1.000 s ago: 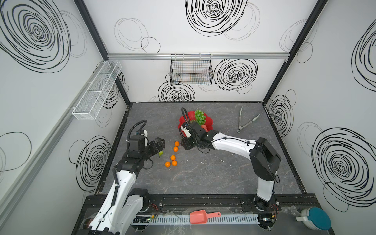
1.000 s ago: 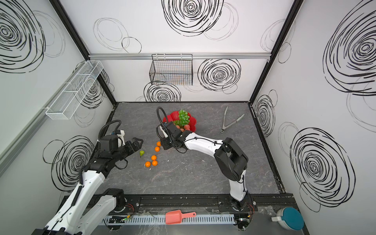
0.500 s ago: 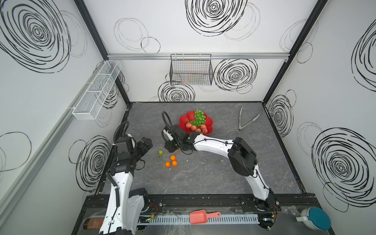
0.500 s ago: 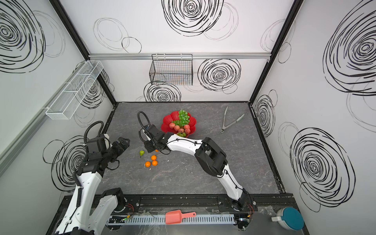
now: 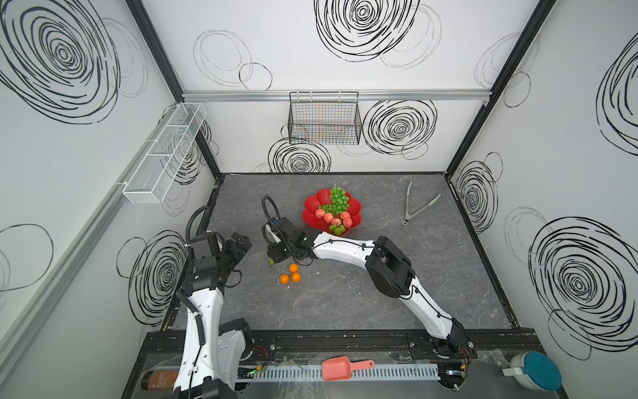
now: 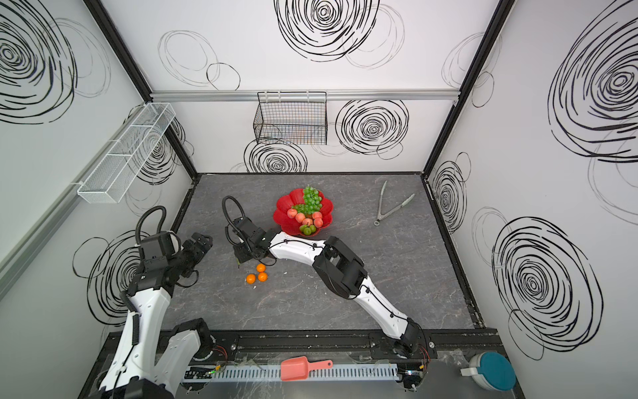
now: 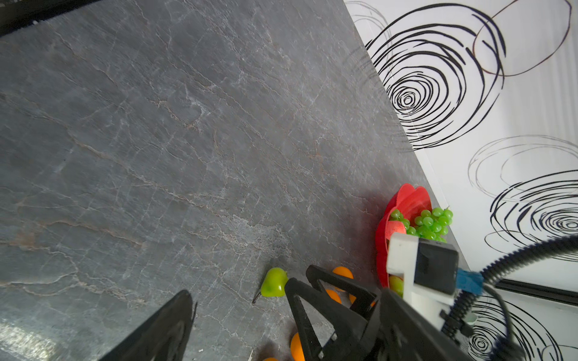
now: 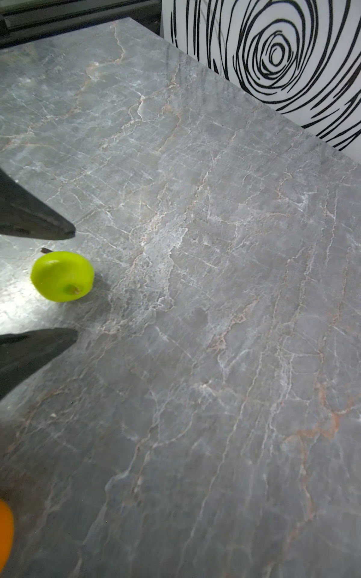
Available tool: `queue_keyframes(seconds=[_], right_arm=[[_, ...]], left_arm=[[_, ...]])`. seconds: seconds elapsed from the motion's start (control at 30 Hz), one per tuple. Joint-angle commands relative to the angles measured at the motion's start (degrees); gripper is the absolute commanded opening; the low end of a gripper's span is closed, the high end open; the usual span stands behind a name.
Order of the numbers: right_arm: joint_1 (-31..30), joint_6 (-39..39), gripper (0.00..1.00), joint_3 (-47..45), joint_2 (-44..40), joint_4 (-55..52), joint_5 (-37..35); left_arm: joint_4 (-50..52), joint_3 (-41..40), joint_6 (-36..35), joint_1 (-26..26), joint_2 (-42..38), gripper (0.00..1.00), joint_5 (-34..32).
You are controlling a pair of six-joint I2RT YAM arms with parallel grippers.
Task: Arrange fruit in a fruit bowl
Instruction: Pick up the fruit from the middle-left of the table.
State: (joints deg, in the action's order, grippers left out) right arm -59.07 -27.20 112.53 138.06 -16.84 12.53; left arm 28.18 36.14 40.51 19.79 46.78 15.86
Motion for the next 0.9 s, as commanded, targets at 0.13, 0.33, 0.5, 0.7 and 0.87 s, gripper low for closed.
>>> queue_keyframes(seconds=[0.13, 0.33, 0.5, 0.7, 0.87], right_arm=[[-0.33, -1.19, 0.51, 2.46, 2.44, -0.64, 2.07], [-0.86, -1.06, 0.51, 4.04, 4.11, -1.73, 2.93], [-1.03, -1.10, 0.51, 5.40, 5.44, -3.05, 3.11], [-1.14, -1.19, 0.50, 5.58, 5.62, -4.08, 2.76], [-1.40, -1.12, 0.46, 5.58, 5.40, -5.19, 2.27]], left_arm=[[-1.38, 0.86, 0.54, 0.61, -0.05, 0.96, 0.97], [-2.26, 0.22, 0.63, 0.66, -0.03, 0.96, 1.99], [-2.34, 0.20, 0.62, 0.60, -0.09, 0.96, 2.31], [-2.52, -0.02, 0.56, 0.63, -0.12, 0.96, 2.60], [-2.52, -0.02, 0.53, 0.54, -0.22, 0.96, 2.71]])
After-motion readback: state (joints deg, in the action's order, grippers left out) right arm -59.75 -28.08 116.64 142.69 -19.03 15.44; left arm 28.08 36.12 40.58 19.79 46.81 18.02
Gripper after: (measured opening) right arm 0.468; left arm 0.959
